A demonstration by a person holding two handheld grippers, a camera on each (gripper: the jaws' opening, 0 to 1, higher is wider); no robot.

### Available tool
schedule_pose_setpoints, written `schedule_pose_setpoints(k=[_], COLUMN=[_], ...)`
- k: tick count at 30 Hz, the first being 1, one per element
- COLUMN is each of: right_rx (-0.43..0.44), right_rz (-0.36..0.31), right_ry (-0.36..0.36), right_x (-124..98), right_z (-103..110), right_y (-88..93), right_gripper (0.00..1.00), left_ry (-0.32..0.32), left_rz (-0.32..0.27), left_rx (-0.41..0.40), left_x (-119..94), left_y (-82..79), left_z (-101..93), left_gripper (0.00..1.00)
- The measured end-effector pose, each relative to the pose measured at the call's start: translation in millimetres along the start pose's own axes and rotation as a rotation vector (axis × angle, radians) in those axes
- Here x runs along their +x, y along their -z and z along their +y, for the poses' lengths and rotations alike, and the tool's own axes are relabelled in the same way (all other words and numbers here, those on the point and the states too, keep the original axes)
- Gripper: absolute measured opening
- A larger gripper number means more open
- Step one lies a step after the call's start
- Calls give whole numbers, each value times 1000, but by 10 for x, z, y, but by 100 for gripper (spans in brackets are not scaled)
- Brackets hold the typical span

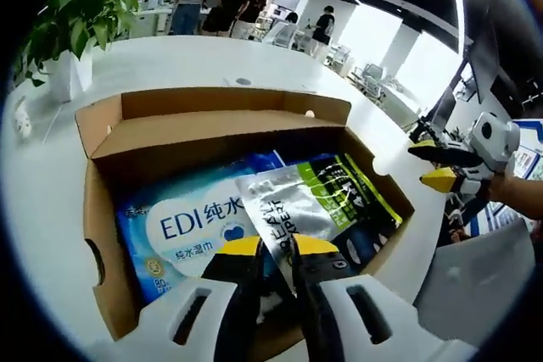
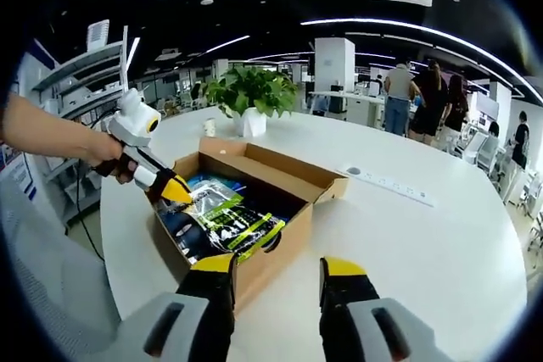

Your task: Operate the shoe box by opening the lid, removing the specified soft item, and placing it in the target area until the item is outside and the box remains undamaged.

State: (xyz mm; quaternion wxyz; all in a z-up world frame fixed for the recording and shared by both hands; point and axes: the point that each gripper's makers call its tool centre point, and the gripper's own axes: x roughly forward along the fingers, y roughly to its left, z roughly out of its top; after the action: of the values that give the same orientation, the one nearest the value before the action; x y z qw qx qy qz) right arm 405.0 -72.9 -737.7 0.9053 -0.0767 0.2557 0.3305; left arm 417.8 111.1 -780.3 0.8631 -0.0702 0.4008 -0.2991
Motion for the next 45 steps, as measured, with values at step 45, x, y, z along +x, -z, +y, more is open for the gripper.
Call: schedule_pose_setpoints(k=[45], right_rx=[80], right_rz=[34], right_ry=[-148], right_x=[437], right_z=[600], right_y=[-154], right_gripper=[32], left_ry=[-120], left_rz=[-75], left_rx=[-1], left_x=[-314], left_y=[-96], left_z=[330], left_gripper=[0])
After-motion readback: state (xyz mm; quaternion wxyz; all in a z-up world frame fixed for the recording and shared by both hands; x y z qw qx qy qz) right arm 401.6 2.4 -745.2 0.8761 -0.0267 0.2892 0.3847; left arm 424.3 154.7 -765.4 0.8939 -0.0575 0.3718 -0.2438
